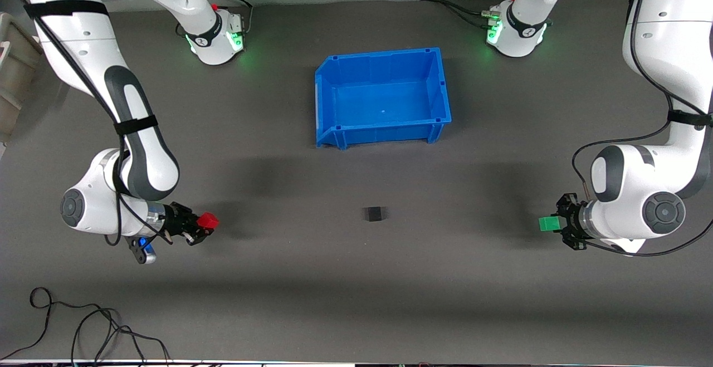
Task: Attach green and red cubes to black cube
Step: 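Carry the red cube and green cube toward the black cube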
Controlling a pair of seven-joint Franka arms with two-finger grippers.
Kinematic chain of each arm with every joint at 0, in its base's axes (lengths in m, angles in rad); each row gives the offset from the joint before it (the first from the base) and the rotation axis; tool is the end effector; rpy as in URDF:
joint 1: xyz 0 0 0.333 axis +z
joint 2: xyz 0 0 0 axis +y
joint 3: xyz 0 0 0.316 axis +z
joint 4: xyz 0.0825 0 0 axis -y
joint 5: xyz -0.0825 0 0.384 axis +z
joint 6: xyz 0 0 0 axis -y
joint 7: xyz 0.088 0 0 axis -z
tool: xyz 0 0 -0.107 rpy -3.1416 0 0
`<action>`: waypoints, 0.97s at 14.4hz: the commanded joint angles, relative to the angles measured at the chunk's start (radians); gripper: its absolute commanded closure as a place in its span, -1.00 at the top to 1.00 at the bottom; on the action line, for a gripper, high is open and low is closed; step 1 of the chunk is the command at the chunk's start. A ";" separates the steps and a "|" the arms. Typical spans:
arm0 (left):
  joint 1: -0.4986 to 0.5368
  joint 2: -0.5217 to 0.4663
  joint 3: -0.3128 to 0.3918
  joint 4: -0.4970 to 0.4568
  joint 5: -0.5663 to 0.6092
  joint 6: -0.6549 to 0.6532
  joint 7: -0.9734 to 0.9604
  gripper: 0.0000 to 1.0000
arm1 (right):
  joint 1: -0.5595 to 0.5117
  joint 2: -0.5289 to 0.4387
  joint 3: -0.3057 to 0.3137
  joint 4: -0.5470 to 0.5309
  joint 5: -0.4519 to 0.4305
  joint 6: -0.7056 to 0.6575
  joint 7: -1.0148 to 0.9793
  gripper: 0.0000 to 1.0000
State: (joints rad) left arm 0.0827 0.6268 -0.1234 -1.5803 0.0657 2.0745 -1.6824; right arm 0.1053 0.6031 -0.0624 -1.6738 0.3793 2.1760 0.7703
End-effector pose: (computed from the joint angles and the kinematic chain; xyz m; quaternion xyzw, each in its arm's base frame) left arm 0.6833 -0.0136 0.2635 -0.6863 -0.7245 0.0483 0.0424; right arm 0.6699 0.0472 0.2470 -0.8803 0.4531 0.0960 0.1022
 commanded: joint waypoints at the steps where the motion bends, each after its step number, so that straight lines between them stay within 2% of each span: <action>1: -0.038 -0.007 0.010 0.017 0.002 -0.034 -0.037 -1.00 | 0.075 -0.016 -0.014 0.003 0.015 -0.022 0.212 -1.00; 6: -0.089 -0.001 0.010 0.022 -0.003 -0.028 -0.126 -1.00 | 0.209 0.004 -0.017 0.067 -0.040 -0.019 0.567 -1.00; 9: -0.133 0.004 -0.002 0.029 -0.004 -0.017 -0.230 -1.00 | 0.292 0.090 -0.017 0.175 -0.076 -0.015 0.795 -1.00; 11: -0.187 0.031 -0.004 0.081 -0.004 -0.024 -0.319 -1.00 | 0.341 0.151 -0.017 0.236 -0.089 -0.005 0.903 -1.00; 14: -0.274 0.076 -0.007 0.128 -0.012 -0.005 -0.468 -1.00 | 0.382 0.225 -0.016 0.307 -0.158 0.022 1.072 -1.00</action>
State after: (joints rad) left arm -0.1272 0.6523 -0.1409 -1.5156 0.0611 2.0724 -2.0493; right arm 0.4659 0.7510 -0.0651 -1.4645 0.2666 2.1984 1.7286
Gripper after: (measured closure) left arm 0.612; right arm 0.608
